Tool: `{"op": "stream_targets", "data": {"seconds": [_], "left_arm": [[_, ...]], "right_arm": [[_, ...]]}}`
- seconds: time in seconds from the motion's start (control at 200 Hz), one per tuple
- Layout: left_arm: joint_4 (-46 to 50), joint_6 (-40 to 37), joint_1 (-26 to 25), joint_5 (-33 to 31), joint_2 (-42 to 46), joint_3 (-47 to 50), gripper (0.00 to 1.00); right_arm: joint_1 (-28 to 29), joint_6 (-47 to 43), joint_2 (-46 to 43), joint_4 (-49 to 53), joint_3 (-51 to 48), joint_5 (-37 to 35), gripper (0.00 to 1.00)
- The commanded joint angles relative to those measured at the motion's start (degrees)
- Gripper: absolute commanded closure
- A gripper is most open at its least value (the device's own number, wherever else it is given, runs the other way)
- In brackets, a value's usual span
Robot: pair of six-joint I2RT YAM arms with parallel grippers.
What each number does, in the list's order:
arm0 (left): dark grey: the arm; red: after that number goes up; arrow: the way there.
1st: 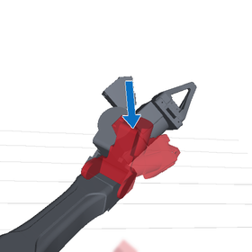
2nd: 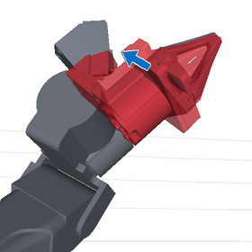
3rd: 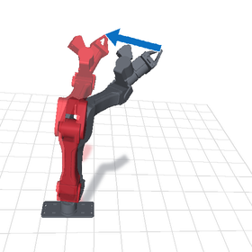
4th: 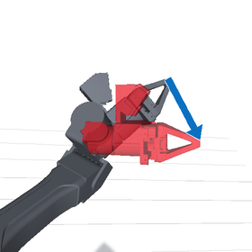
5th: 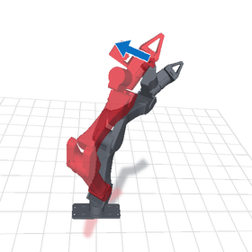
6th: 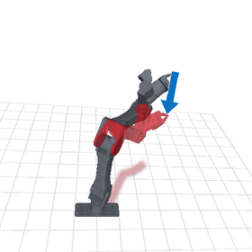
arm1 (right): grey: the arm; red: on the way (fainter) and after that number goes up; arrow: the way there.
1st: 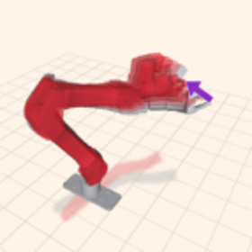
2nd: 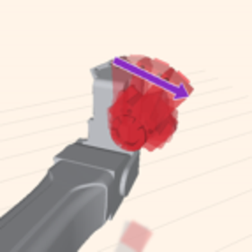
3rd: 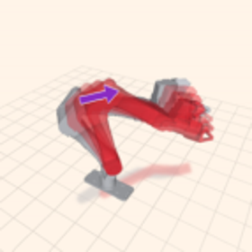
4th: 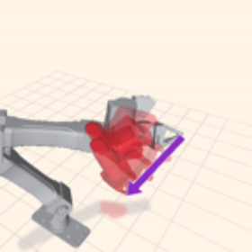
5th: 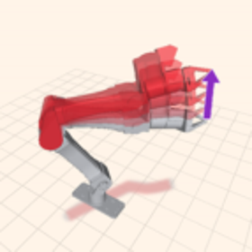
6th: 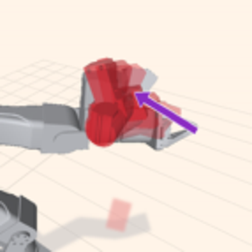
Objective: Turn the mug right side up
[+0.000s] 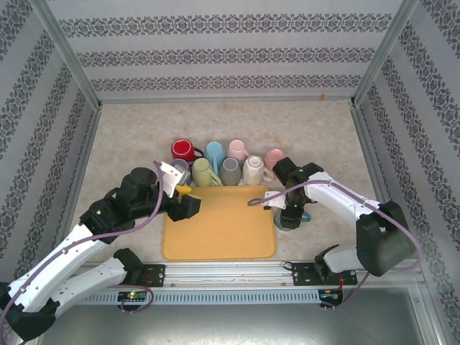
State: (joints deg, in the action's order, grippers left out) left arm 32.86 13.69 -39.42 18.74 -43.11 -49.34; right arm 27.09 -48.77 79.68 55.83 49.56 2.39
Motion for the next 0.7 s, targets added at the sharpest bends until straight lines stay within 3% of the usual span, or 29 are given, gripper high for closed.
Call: {"op": "stream_targets", "data": {"seconds": [0.0, 0.075, 0.34, 0.49, 0.699], "left_arm": [[-2.28, -0.41, -0.66, -0.72, 0.75, 0.7, 0.39], [-2.28, -0.44, -0.66, -0.78, 0.61, 0.74, 0.39], [-2.54, -0.34, -0.66, -1.42, 0.4, 0.74, 0.39], [-2.52, 0.22, -0.66, -1.8, -0.95, -0.04, 0.4], [-3.36, 2.96, -0.66, -1.85, -1.84, -1.41, 0.4]], "right_arm": [[-0.29, 0.01, 1.84, -0.49, 0.12, -0.88, 0.47], [-0.05, 0.15, 1.95, 0.4, 1.28, -0.92, 0.53], [1.06, 6.14, 1.57, 12.66, 13.45, -1.16, 0.53], [5.31, 15.13, -0.2, 17.42, 22.01, -0.73, 0.6], [11.09, 29.85, -3.38, 21.32, 35.29, 2.38, 0.58]]}}
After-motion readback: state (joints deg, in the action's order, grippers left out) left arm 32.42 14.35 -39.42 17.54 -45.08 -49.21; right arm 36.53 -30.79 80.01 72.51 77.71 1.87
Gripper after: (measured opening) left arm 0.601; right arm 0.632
